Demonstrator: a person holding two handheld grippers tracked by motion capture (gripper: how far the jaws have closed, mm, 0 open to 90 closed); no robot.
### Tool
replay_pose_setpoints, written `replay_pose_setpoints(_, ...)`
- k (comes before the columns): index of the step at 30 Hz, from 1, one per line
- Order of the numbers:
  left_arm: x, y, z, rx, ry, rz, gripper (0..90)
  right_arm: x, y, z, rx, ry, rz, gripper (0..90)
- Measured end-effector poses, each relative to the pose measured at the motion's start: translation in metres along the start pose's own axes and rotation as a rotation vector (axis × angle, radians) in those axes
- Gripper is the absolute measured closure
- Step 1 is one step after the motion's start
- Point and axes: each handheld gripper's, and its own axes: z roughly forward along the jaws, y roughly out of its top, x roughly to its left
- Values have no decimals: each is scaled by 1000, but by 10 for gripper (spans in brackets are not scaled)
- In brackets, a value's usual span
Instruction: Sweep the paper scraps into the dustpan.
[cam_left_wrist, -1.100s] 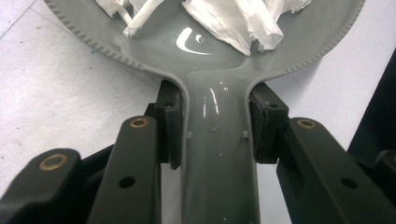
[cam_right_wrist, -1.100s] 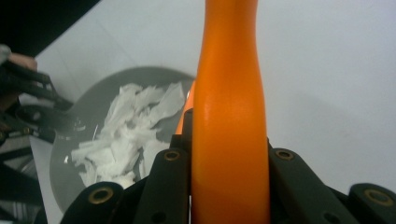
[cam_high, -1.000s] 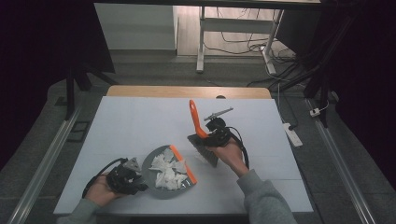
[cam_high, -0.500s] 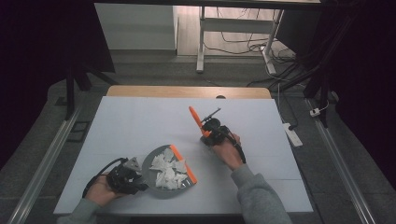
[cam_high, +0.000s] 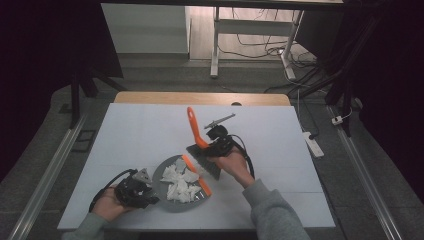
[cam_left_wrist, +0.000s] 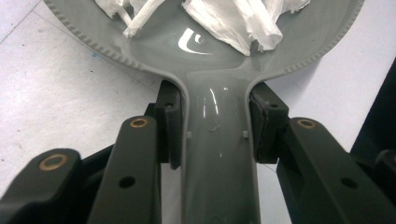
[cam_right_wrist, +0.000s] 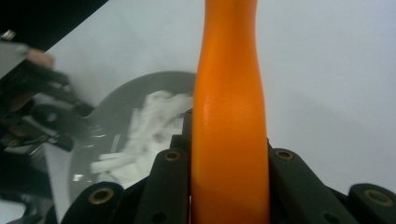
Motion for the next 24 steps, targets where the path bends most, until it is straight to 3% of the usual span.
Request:
replay_pose_setpoints(3, 0, 0, 0, -2, 0, -3, 622, -11, -1, -8, 5, -20, 40, 771)
replay_pose_setpoints(5, 0, 0, 0, -2, 0, -2, 622, -11, -2, -6, 15, -18, 41, 771)
replay_pose_setpoints(9, 0, 0, 1, -1, -1, -3, 622, 1, -1, 5, 34, 43, 26, 770)
replay_pose_setpoints(11, 0, 0, 1, -1, -3, -5, 622, 13, 3, 7, 28, 61, -10, 770)
replay_pose_setpoints(13, 0, 0, 1, -2, 0, -5, 622, 18, 7, 5, 21, 23, -40, 770)
replay_pose_setpoints(15, 0, 0, 1, -3, 3, -4, 622, 13, 10, 1, 14, -20, -35, 770)
replay_pose_setpoints(17, 0, 0, 1, -2, 0, -6, 622, -4, 9, -3, 25, -139, -28, 770)
replay_pose_setpoints(20, 0, 0, 1, -2, -1, -6, 622, -32, 3, -3, 77, -274, 9, 770)
replay_pose_setpoints(24, 1, 0, 1, -2, -4, -2, 622, -50, -4, 6, 166, -346, 33, 771)
